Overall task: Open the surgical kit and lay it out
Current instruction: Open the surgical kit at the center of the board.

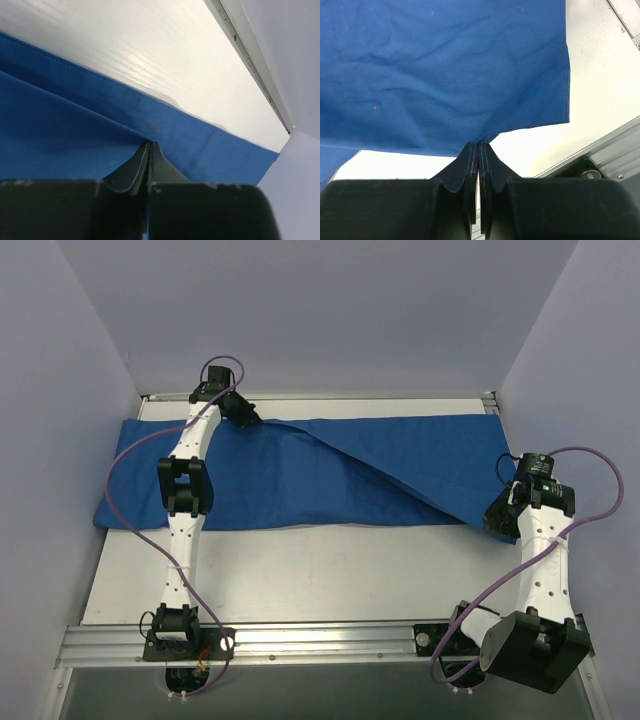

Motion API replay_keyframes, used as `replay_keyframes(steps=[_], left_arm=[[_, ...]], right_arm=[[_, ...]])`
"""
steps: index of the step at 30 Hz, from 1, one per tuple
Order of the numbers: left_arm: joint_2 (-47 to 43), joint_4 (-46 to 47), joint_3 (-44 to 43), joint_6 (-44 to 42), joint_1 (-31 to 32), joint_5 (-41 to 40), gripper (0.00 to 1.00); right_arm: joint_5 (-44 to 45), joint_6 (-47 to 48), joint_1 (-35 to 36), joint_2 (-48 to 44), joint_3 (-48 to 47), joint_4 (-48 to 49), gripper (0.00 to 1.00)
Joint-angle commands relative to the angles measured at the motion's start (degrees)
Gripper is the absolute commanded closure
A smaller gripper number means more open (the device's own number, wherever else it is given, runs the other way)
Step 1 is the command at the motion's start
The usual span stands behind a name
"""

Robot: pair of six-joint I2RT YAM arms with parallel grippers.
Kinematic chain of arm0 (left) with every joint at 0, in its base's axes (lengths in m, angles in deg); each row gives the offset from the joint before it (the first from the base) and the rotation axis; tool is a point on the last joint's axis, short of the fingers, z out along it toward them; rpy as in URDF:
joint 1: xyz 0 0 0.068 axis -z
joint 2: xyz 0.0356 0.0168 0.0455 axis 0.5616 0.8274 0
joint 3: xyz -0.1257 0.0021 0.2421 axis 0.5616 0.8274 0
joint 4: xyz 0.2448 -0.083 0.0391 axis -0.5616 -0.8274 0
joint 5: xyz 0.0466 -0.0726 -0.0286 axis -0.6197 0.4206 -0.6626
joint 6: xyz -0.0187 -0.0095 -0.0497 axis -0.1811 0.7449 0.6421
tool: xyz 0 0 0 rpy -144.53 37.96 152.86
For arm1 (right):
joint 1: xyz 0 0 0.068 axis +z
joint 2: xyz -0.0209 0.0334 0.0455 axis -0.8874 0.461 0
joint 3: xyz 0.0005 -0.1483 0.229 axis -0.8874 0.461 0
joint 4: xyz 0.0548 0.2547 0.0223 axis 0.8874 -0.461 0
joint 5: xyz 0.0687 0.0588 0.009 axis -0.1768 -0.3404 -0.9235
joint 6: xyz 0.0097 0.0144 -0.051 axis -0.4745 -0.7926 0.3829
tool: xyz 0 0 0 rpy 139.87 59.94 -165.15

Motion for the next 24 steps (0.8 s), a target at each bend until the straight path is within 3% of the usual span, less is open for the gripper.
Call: replay_keyframes(steps=[1,6,10,16,17,24], left_arm=[[-1.4,2.0,-0.4,-3.3,-0.3,0.8,0.98],[-6.5,-0.9,4.1,-10.2,0.1,-1.9,0.98],[-17.9,-2.3,13.9,-19.6,1.3,-5.5,0.98],[-39.2,0.9,40.0,-25.5,3.8,-8.4,0.98],[-42.2,2.0,48.1,-25.5,4.0,-8.0,0.98],[-67.2,0.6,68.9,-25.2,4.7,-9.1,0.98]], right_arm=[[1.1,0.9,0.3,-0.6,-0.9,-2.9,1.0],[0.9,1.6,0.3,2.4,-2.8,-1.7,1.0],[1.9,2.0,2.0,7.3,-7.7,0.4,1.0],[1.6,2.4,4.3,20.7,-18.8,1.4,1.0],[1.3,2.3,4.5,21.8,-19.8,1.5,1.0],[-0.3,1.9,5.9,24.5,-26.1,-0.3,1.0]])
